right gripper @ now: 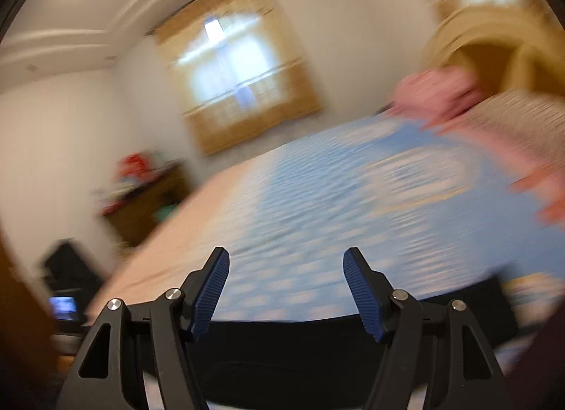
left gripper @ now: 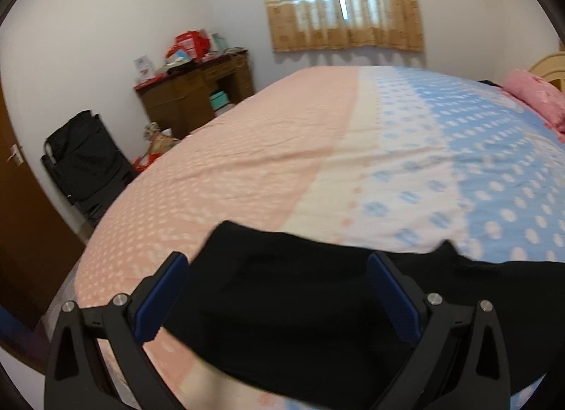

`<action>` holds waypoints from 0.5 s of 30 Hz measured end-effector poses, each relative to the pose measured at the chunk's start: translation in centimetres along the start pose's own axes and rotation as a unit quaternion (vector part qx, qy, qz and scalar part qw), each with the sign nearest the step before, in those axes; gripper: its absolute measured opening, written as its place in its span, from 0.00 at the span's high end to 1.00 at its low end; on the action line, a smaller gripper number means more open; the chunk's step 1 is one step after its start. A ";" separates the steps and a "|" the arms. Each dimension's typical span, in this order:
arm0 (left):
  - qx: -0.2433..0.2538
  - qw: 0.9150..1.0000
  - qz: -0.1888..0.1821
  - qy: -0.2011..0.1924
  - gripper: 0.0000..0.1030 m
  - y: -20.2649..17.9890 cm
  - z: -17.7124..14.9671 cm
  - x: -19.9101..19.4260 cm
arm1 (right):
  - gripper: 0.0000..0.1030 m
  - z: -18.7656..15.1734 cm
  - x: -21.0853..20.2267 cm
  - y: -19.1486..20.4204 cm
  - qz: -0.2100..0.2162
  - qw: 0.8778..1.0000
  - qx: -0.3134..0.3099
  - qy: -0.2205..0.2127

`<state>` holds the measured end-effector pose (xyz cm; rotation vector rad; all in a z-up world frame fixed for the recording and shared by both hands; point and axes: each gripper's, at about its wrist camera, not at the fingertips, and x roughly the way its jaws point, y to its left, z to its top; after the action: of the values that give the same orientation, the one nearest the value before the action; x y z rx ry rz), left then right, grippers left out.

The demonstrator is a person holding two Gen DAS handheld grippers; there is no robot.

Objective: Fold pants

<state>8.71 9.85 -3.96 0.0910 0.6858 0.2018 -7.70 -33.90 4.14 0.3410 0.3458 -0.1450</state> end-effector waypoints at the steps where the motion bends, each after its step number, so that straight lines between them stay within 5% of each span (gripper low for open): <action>1: 0.002 1.000 -0.007 0.002 0.00 -0.7 0.1 -0.2 | 0.33 0.5 -1.5 -2.3 -0.052 0.999 -0.010 -0.010; 5: 0.013 0.999 -0.028 0.012 0.00 -3.0 -0.1 -1.1 | 0.34 -0.5 -1.6 -11.8 -0.168 0.984 -0.019 0.062; 9: 0.033 0.999 -0.029 0.007 0.00 -5.0 -0.4 -2.7 | 0.34 -3.5 1.4 -18.0 -0.188 0.972 -0.001 0.140; 15: 0.057 0.998 -0.010 -0.004 0.00 -6.6 0.0 -4.0 | 0.34 -5.6 6.9 -22.4 -0.163 0.966 0.031 0.197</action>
<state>6.71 2.53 -2.48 0.1937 0.6895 0.1422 -7.41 -53.39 -10.03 0.3726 0.7925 -0.4142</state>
